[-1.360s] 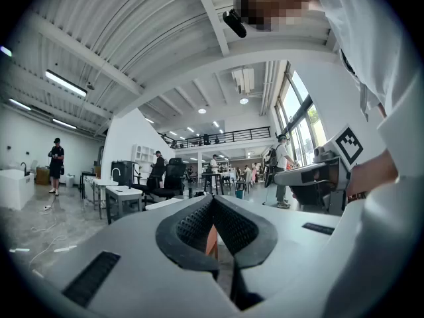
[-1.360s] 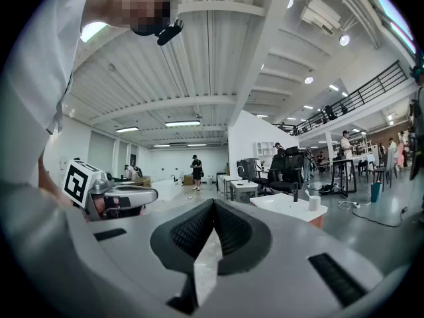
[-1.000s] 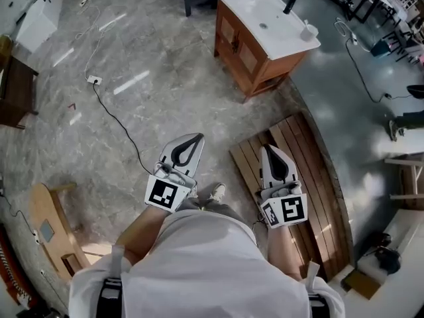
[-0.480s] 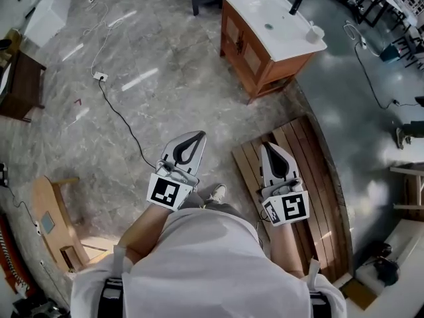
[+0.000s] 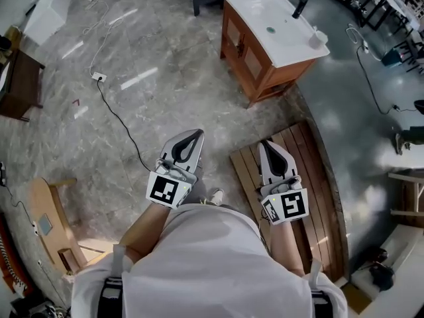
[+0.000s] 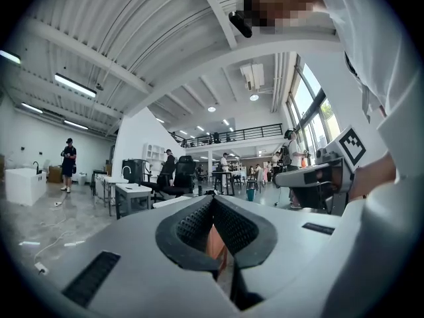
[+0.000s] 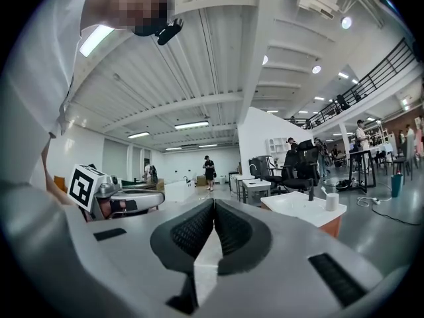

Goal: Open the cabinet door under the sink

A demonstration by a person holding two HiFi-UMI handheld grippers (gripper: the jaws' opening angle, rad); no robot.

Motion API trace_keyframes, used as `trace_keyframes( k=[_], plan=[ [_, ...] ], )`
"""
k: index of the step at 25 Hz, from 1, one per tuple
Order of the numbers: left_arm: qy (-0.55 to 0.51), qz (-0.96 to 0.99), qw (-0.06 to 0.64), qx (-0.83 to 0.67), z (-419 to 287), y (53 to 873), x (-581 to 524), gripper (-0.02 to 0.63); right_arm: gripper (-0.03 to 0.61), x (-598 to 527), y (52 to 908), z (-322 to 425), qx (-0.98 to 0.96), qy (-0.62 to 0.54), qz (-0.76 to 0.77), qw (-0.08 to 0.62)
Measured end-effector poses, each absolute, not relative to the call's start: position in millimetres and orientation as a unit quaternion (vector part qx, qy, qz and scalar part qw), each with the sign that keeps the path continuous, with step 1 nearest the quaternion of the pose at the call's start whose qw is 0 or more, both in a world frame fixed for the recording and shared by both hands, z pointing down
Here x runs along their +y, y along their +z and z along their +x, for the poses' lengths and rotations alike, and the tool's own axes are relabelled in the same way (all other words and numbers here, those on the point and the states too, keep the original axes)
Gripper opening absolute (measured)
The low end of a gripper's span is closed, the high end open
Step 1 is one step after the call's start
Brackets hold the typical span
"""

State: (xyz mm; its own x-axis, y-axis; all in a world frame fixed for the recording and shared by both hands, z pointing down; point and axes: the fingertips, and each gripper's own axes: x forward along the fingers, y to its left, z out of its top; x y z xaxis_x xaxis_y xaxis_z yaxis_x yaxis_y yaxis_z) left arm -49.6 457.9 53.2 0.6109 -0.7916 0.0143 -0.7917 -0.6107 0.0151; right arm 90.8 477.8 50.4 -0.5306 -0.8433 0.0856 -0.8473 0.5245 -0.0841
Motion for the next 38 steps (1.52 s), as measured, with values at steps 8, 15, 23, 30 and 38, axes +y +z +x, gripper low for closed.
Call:
trace_keyframes(
  k=[8,15,23,30,38],
  plan=[
    [-0.007,0.909,0.033,-0.416,-72,83,334,0.015,0.032,356,68,63,-0.865,0.057,0.496,0.05],
    [-0.02,0.916,0.049,-0.398,-126,82,172,0.015,0.032,203,58,-6,-0.863,0.046,0.494,0.098],
    [-0.023,0.928,0.07,-0.367,-146,93,66,0.015,0.032,119,64,-34,-0.84,0.065,0.525,0.123],
    [-0.018,0.941,0.068,-0.331,-116,99,35,0.015,0.032,82,67,-15,-0.828,0.066,0.543,0.123],
    [-0.021,0.94,0.051,-0.336,-68,89,-6,0.015,0.032,39,60,32,-0.825,0.057,0.552,0.102]
  ],
)
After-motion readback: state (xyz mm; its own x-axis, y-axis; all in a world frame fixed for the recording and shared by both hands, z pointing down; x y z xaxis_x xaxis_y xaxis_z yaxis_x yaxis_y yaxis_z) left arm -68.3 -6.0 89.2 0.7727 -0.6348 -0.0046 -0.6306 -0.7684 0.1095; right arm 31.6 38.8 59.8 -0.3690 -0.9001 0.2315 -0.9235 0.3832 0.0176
